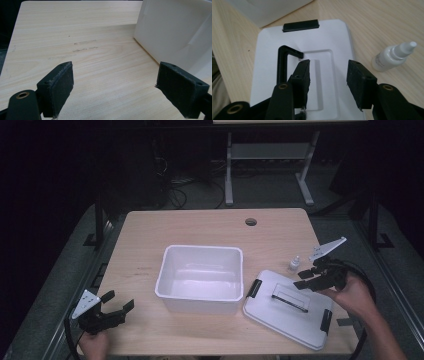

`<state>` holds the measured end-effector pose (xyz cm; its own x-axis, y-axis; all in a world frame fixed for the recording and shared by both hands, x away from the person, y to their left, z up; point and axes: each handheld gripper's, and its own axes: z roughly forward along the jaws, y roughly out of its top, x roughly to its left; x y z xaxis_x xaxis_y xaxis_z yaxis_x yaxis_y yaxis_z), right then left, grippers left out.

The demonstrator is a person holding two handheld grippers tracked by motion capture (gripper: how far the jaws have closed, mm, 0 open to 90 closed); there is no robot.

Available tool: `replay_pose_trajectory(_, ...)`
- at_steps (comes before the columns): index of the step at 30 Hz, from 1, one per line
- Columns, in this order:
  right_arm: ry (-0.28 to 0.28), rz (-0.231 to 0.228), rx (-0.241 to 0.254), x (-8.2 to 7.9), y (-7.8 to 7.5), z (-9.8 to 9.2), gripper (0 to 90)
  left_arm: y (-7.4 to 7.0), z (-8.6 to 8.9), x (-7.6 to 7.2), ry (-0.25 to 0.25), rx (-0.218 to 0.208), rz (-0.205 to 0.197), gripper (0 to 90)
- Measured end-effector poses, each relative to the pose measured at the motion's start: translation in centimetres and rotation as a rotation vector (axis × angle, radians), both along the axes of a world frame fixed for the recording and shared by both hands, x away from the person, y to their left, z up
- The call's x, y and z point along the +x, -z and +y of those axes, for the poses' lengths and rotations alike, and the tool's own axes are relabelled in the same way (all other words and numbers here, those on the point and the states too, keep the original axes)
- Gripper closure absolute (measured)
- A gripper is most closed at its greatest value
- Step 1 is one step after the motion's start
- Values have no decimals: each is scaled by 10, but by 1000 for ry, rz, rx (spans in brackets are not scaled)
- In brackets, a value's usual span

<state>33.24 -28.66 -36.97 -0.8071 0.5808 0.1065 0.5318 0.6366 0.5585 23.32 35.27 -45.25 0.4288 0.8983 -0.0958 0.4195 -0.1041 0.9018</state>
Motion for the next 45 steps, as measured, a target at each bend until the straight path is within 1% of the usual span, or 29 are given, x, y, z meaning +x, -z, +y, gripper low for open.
replay_pose_trajectory(5, 6, -8, -16, 8, -2, -3, 519, 1, 0, 0, 0, 2, 0, 130)
replay_pose_trajectory(8, 18, -10, -12, 14, -2, -6, 516, 1, -1, -1, 0, 8, 3, 130)
replay_pose_trajectory(10, 22, -14, -32, 18, -1, -7, 513, 1, -1, -1, 0, 10, 2, 130)
replay_pose_trajectory(12, 28, -16, -39, 21, -1, -9, 511, 1, -1, -1, 0, 10, 4, 130)
replay_pose_trajectory(13, 28, -21, -40, 22, -2, -10, 511, 1, -1, -1, -1, 10, 5, 130)
replay_pose_trajectory(16, 42, -33, -18, 27, -4, -13, 509, 2, 0, -1, -4, 9, 6, 130)
replay_pose_trajectory(18, 49, -39, -15, 31, -4, -14, 505, 2, 0, -1, -5, 10, 5, 131)
replay_pose_trajectory(26, 72, -33, -34, 49, 3, -16, 489, 3, 2, -2, -13, 11, 8, 130)
replay_pose_trajectory(27, 76, -26, -40, 50, 4, -16, 489, 3, 2, -2, -12, 10, 8, 130)
replay_pose_trajectory(29, 77, -33, -35, 53, 6, -17, 489, 3, 2, -2, -14, 9, 8, 131)
replay_pose_trajectory(31, 86, -27, -43, 56, 7, -18, 489, 3, 2, -2, -15, 6, 11, 130)
replay_pose_trajectory(33, 90, -22, -45, 59, 9, -18, 489, 3, 2, -2, -12, 11, 14, 130)
replay_pose_trajectory(38, 95, -16, -68, 66, 13, -18, 488, 3, 1, -2, -11, 9, 13, 130)
replay_pose_trajectory(45, 107, -6, -86, 74, 17, -18, 490, 4, 0, -2, -7, 10, 15, 131)
